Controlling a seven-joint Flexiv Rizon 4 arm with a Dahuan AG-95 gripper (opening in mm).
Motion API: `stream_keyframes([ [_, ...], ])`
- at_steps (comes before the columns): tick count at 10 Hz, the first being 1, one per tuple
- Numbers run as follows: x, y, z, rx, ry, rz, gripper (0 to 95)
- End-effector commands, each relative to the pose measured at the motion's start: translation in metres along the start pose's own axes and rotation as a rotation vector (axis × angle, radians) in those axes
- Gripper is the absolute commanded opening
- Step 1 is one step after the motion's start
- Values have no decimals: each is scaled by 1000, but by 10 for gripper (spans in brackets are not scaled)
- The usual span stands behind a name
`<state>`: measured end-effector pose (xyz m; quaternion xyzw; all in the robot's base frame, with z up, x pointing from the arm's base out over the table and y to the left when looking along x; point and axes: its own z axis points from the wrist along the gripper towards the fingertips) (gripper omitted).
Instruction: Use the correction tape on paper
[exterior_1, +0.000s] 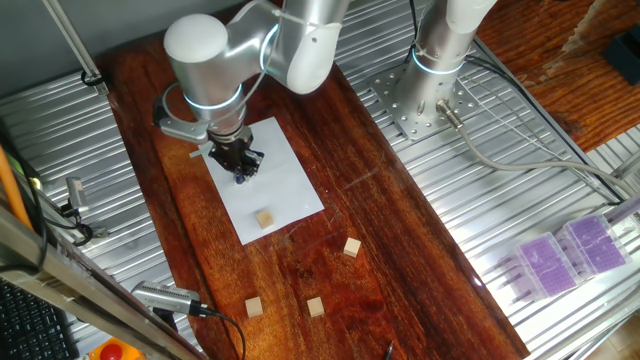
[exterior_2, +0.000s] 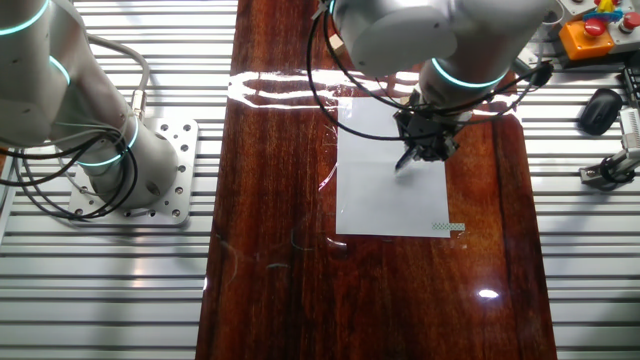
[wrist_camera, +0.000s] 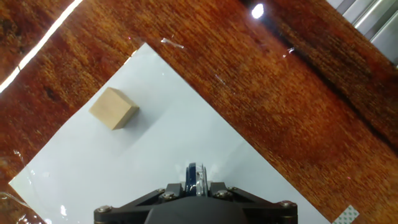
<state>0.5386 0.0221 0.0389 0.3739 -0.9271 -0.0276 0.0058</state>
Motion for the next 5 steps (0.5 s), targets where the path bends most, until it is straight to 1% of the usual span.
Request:
stream_keyframes([
  [1,1,1,-2,-4,10,4,0],
  [3,0,1,-8,-13,14,17,0],
  [4,-4,-2,-10,-22,11,20,0],
  [5,-9,-4,-11,-28,17,30,0],
])
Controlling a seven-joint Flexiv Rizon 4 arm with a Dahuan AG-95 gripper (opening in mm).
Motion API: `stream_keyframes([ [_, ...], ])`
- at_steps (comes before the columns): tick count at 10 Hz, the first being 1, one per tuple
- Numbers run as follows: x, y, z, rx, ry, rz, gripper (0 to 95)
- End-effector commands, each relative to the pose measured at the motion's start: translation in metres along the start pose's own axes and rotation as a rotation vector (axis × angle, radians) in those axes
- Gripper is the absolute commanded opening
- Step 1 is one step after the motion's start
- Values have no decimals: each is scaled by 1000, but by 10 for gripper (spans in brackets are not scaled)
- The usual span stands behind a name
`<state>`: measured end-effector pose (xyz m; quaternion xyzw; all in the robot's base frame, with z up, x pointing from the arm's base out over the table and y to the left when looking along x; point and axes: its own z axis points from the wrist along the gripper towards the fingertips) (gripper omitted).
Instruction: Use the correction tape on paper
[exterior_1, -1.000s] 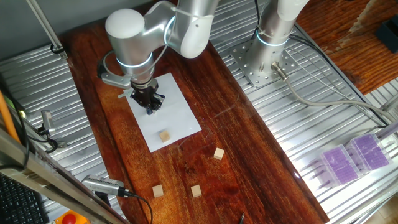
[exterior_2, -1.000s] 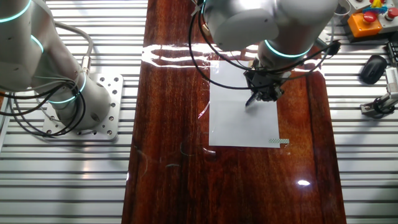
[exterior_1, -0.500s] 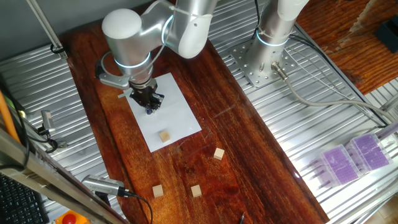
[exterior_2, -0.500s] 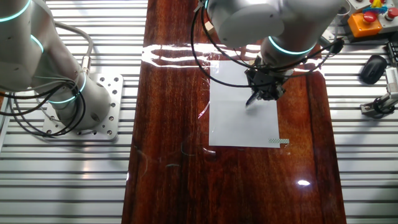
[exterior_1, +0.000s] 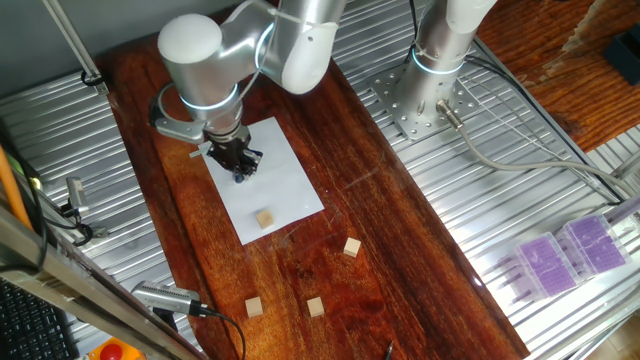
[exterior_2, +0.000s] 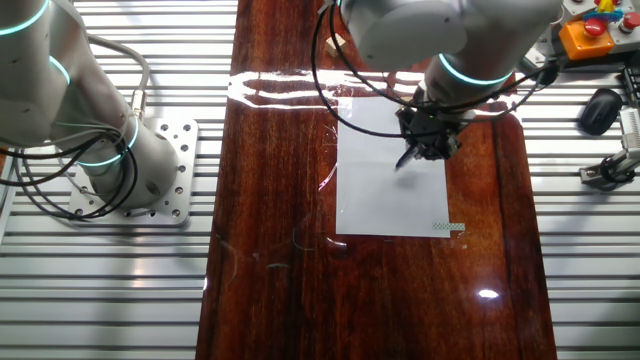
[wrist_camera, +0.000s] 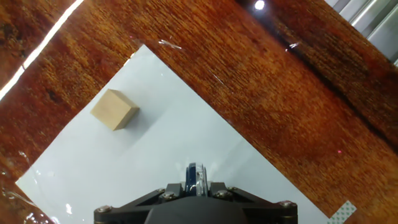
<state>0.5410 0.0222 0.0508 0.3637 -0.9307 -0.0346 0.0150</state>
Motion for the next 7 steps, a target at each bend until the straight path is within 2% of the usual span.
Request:
stream_keyframes([
  [1,-13,-2,4,-30,33,25,0],
  [2,-15,-1,5,-32,44,29,0],
  [3,-21,0,10,-32,83,31,0],
  [5,-23,2,11,-49,148,18,0],
  [6,-22,2,12,-39,174,7,0],
  [7,-21,3,12,-35,183,5,0],
])
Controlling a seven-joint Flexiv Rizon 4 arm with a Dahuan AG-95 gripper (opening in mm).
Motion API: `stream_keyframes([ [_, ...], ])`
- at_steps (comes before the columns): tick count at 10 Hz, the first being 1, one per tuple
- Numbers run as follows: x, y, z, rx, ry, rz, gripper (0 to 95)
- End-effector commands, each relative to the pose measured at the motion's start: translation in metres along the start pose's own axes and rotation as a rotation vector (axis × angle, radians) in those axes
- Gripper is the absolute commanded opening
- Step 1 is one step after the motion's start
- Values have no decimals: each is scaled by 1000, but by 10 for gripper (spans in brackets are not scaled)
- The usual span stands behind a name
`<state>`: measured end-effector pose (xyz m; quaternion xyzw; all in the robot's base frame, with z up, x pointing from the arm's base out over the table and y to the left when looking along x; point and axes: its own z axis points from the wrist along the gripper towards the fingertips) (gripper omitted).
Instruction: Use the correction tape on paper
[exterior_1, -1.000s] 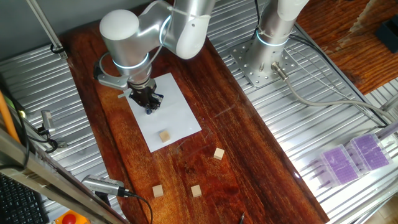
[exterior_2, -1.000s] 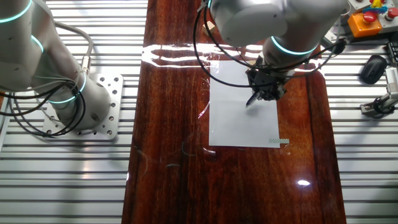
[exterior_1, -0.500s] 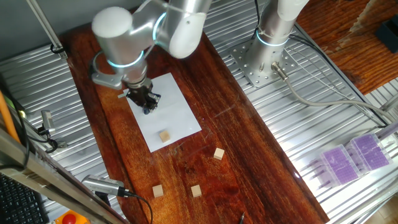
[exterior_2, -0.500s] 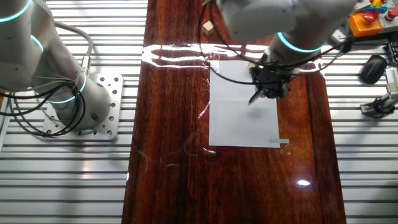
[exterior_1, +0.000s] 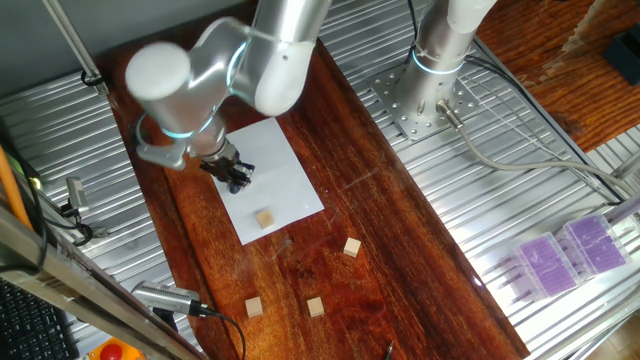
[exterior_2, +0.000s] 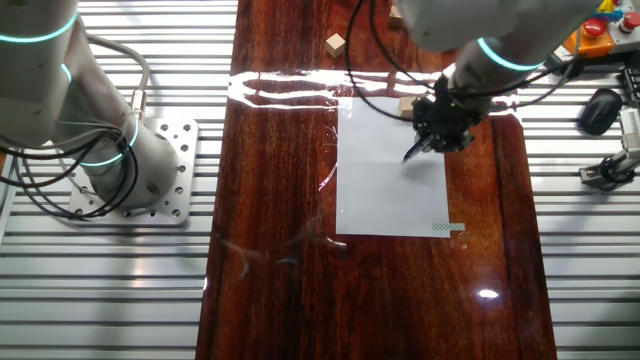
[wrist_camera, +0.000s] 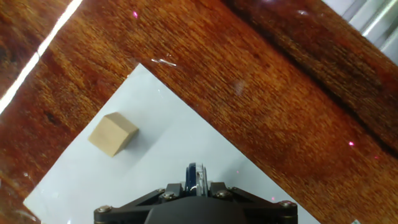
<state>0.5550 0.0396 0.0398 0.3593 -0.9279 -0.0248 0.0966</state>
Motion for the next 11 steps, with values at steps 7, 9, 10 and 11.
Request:
stream_keyframes([
  [7,3,2,18,41,85,-17,0],
  [9,4,3,19,49,117,-18,0],
  [10,5,4,20,51,126,-19,0],
  [11,6,4,20,51,128,-18,0],
])
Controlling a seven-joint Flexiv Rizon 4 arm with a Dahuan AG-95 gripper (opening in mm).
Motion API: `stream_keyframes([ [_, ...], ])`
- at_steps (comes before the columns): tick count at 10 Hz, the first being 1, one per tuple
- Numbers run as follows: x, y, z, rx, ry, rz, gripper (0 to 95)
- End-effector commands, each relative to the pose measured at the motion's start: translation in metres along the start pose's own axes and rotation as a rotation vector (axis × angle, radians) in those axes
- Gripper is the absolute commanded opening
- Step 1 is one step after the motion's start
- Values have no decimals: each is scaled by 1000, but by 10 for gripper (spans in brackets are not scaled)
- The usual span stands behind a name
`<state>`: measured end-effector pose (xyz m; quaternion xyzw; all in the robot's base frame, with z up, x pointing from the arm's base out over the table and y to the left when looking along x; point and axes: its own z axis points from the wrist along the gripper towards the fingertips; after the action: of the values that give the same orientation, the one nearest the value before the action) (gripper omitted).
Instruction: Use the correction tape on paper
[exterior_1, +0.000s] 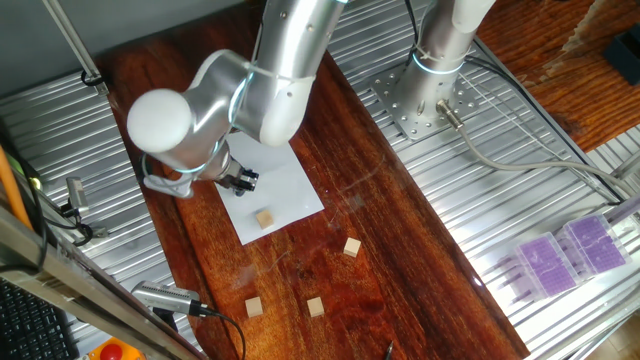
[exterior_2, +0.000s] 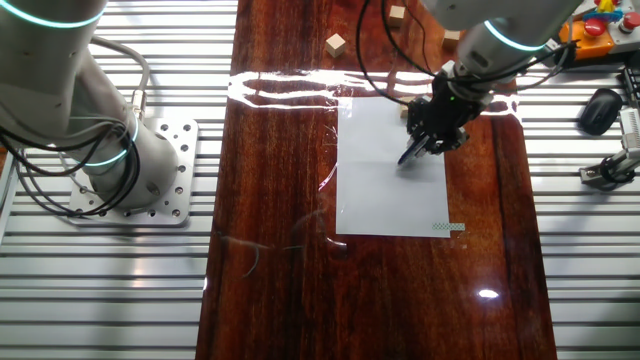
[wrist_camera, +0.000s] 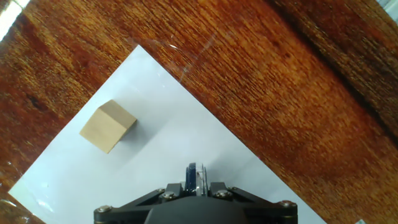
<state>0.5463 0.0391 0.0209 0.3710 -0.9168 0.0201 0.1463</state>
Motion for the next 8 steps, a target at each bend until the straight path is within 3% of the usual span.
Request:
stream_keyframes([
  [1,2,2,1,2,0,1,0],
  [8,9,11,8,6,30,-3,0],
])
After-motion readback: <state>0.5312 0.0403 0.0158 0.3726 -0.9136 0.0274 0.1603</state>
